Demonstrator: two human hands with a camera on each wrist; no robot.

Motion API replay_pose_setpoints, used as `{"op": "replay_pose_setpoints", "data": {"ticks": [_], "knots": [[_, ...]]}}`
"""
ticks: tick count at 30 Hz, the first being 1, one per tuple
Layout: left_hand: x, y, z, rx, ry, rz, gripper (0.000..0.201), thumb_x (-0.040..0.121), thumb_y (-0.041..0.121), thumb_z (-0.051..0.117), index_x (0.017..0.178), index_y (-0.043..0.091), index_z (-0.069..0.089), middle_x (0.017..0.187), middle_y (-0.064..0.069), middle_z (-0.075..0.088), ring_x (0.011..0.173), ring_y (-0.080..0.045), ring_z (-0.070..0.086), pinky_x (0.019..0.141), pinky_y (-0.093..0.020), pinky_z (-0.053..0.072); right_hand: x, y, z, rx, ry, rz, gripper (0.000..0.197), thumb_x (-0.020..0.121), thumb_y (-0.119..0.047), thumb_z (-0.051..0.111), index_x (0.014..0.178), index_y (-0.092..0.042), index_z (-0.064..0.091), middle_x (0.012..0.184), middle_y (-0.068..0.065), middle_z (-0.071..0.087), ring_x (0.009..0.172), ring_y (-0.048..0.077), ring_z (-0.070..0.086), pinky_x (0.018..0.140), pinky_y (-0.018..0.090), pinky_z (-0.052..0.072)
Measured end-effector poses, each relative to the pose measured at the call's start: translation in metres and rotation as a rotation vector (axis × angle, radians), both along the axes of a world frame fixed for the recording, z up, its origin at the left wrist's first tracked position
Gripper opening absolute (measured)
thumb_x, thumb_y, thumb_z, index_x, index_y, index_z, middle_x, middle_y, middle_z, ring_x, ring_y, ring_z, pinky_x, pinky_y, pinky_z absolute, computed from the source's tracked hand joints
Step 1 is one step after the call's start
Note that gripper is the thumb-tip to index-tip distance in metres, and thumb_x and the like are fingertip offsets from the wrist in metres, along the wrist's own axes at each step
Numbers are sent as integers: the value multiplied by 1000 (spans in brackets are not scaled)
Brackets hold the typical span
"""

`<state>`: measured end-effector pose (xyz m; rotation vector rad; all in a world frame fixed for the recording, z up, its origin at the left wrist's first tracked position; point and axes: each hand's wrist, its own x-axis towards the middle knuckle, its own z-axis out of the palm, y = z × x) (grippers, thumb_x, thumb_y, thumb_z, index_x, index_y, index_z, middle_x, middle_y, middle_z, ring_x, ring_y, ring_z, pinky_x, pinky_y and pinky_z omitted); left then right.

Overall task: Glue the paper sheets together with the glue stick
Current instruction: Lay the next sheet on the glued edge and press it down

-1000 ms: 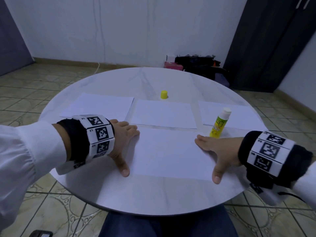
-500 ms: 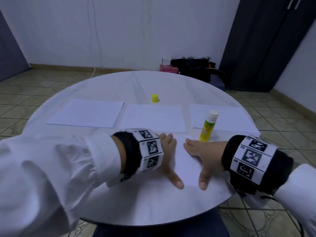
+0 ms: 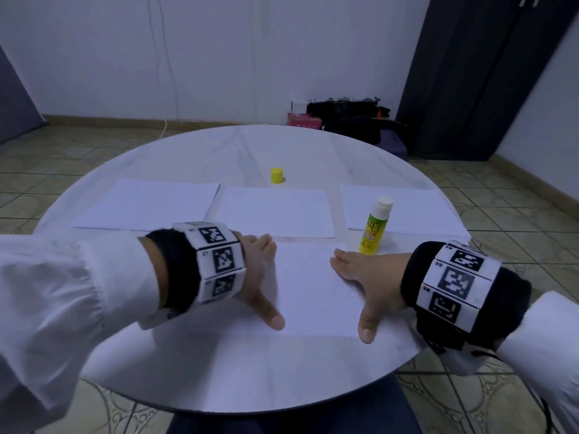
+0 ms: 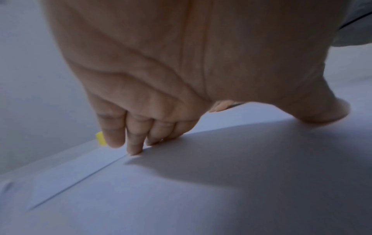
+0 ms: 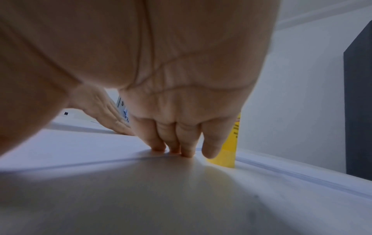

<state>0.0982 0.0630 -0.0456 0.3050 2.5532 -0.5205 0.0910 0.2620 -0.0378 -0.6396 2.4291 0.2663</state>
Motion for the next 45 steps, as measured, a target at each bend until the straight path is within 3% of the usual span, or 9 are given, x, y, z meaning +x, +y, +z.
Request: {"op": "replay_pose_setpoints", "data": {"ticks": [7,13,16,20,25,29,35,45], "knots": [[5,-67,-3,-75,-37,47,144,54,88,58,150,11,-16,160,-2,-15,148,-17,2,120,-40,8,-2,-2,1,16,-19,-5,124,71,-40,79,150,-14,-12,157,-5,-19,146,12,-9,119,34,6],[10,-89,-5,-67,-19,-1,146,50,89,59,151,14,-15,160,3,-13,148,-13,3,118,-37,10,0,-8,5,83,12,1,126,68,-44,80,151,-14,-10,158,-5,-15,146,13,-3,119,35,11],[11,-89,-4,-53,-11,-17,143,51,87,60,151,16,-13,160,6,-11,148,-13,4,117,-38,13,5,-21,10,127,41,43,118,68,-45,80,152,-11,3,159,0,2,145,19,11,116,39,22],[13,-89,-2,-32,19,-39,140,54,85,62,153,16,-8,160,7,-7,147,-12,3,117,-36,12,19,-59,11,49,75,165,92,76,-50,71,145,-7,27,152,6,26,138,24,30,110,40,30],[13,-87,-4,-28,56,-53,141,50,86,63,153,13,1,159,4,5,146,-15,9,117,-37,15,33,-121,1,-8,115,316,85,86,-53,58,149,-9,21,156,7,17,141,25,25,112,41,27],[15,-86,-2,-13,62,-61,140,51,84,65,153,12,0,159,3,7,146,-16,10,118,-37,13,26,-141,-2,-23,122,284,103,78,-55,67,151,-10,11,158,6,9,143,24,18,115,43,23],[14,-86,-3,-4,72,-70,143,52,84,64,152,13,-9,160,3,3,147,-16,8,117,-36,11,4,-95,3,-39,59,143,124,69,-51,77,151,-10,-7,159,4,-13,146,16,-3,117,31,4],[13,-85,-2,-2,59,-53,141,50,83,67,152,16,-6,160,5,6,145,-15,12,116,-35,14,-2,-16,8,114,20,-25,136,62,-50,82,150,-13,-15,158,-1,-19,146,14,-7,119,34,5]]}}
